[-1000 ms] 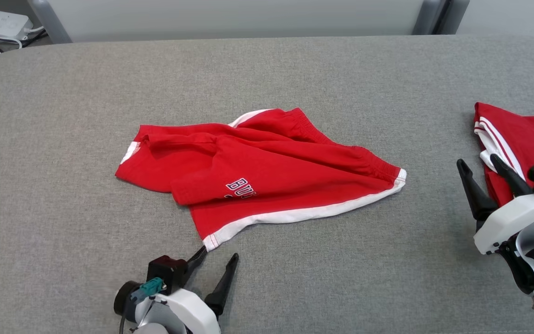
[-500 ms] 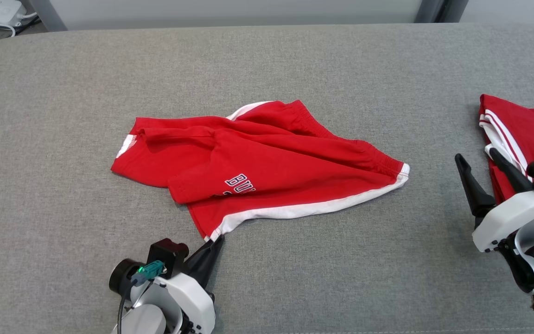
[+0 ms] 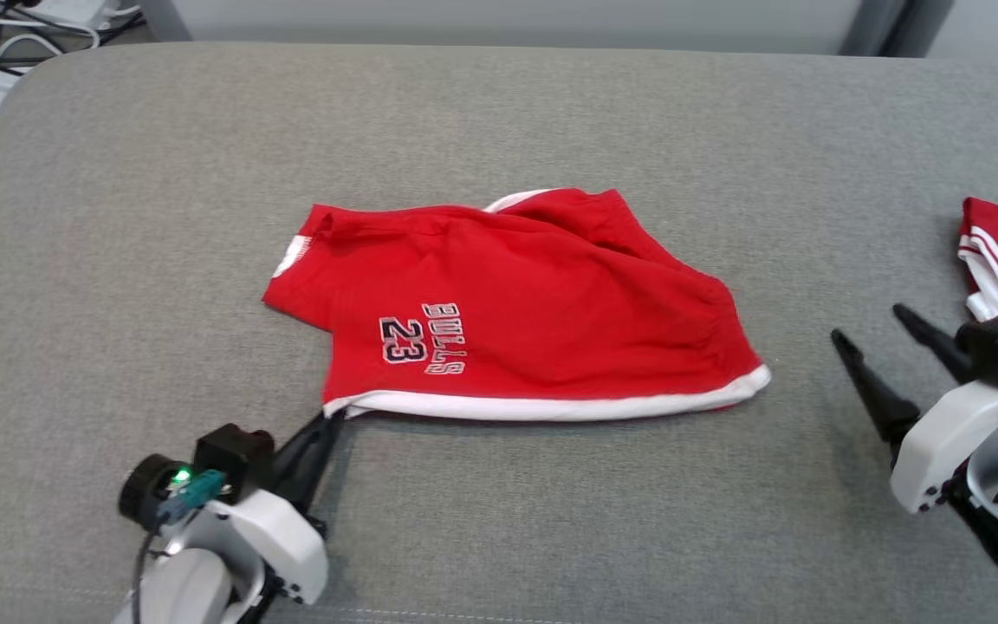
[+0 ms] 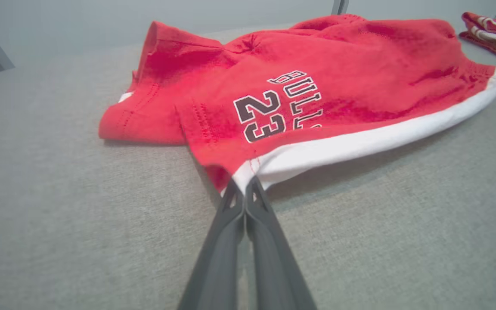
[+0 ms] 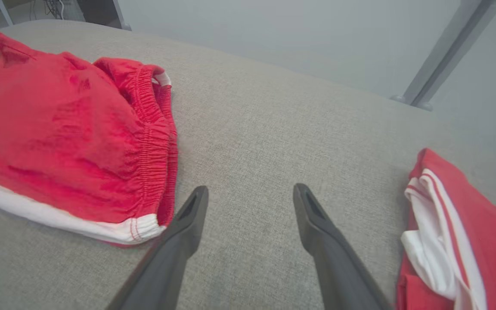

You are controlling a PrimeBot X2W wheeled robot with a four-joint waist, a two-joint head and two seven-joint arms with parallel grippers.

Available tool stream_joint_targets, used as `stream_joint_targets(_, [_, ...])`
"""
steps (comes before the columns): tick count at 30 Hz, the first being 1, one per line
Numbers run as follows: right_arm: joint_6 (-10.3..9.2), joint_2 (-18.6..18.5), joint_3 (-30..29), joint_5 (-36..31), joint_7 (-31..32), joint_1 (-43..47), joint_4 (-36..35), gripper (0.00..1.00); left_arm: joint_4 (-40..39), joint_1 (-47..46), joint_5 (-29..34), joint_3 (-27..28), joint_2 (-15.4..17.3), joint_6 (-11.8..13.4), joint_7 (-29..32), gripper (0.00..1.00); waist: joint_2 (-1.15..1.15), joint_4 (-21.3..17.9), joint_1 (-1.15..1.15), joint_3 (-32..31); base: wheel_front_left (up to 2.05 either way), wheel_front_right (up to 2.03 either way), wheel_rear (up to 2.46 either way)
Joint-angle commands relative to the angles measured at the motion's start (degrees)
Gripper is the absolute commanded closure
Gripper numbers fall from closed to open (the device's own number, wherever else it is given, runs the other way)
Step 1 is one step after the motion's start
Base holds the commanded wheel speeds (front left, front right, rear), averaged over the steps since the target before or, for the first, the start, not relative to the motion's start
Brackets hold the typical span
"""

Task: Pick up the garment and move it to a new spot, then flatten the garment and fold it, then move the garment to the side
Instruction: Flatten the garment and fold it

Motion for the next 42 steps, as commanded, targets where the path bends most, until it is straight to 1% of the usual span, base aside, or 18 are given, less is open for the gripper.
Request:
stream_joint_targets(1, [-0.01,-1.8,2.0,1.3,0.4,1.7,-2.0,0.0,-1.9,0.1,0.5,3.2,2.8,-0.3,-0.3,1.0,0.0,1.2,0.0,-0.1,0.0,0.0,0.0])
stream_joint_targets(2, [-0.01,-2.4,4.5,2.5,0.6,2.0,-3.2,0.0,-2.2,0.4,0.8,4.1,4.0,-0.2,-0.3,1.0,0.0,2.0,0.0,-0.1,0.0,0.0,0.0])
stream_joint_targets(3, [-0.01,-2.8,6.0,3.2,0.6,2.1,-3.9,0.0,-2.5,0.5,0.9,4.6,4.4,-0.2,-0.3,1.0,0.0,2.2,0.0,-0.1,0.0,0.0,0.0])
stream_joint_targets(4, [-0.01,-3.9,9.3,4.5,0.6,2.2,-5.3,0.0,-2.6,0.6,0.9,5.4,4.9,-0.2,-0.3,1.0,0.0,2.7,0.0,-0.1,0.0,0.0,0.0])
stream_joint_targets(6, [-0.01,-5.2,12.6,6.3,0.2,2.0,-6.7,0.0,-2.9,0.6,1.1,6.1,4.9,-0.2,-0.3,1.0,0.0,3.0,0.0,0.0,0.0,0.0,0.0])
stream_joint_targets(7, [-0.01,-5.2,12.6,6.3,0.2,2.0,-6.7,0.0,-2.9,0.6,1.1,6.1,4.9,-0.2,-0.3,1.0,0.0,3.0,0.0,0.0,0.0,0.0,0.0])
stream_joint_targets(10, [-0.01,-7.2,17.1,8.4,-0.9,1.4,-8.7,0.0,-3.4,0.6,1.2,7.1,4.3,-0.1,-0.3,1.0,0.0,3.2,0.0,-0.1,0.0,0.0,0.0])
stream_joint_targets(14, [-0.01,-10.0,22.4,10.4,-2.7,-0.2,-10.3,0.0,-4.0,1.0,1.7,7.6,2.8,0.1,-0.3,1.0,0.0,3.1,0.0,-0.2,0.0,0.0,0.0])
stream_joint_targets(19, [-0.01,-12.2,27.9,11.6,-4.6,-2.9,-10.8,0.0,-4.2,1.3,2.3,8.0,1.5,0.0,-0.3,1.0,0.0,2.9,0.0,-0.4,0.0,0.0,0.0])
stream_joint_targets(27, [-0.01,-12.9,34.9,12.1,-4.8,-8.0,-7.7,0.0,-4.1,1.2,2.9,8.4,0.5,-0.2,-0.3,1.0,0.0,4.2,0.0,-0.4,0.0,0.0,0.0])
stream_joint_targets(34, [-0.01,-12.4,38.6,13.3,-5.8,-10.8,-4.4,0.0,-4.4,1.6,3.2,9.0,0.0,-0.3,-0.3,1.0,0.0,5.6,0.0,0.0,0.0,0.0,0.0])
stream_joint_targets(42, [-0.01,-11.5,42.8,14.6,-6.5,-14.0,-2.5,0.0,-4.8,1.2,3.4,9.4,-0.4,-0.4,-0.3,1.0,0.0,6.4,0.0,1.3,0.0,0.0,0.0])
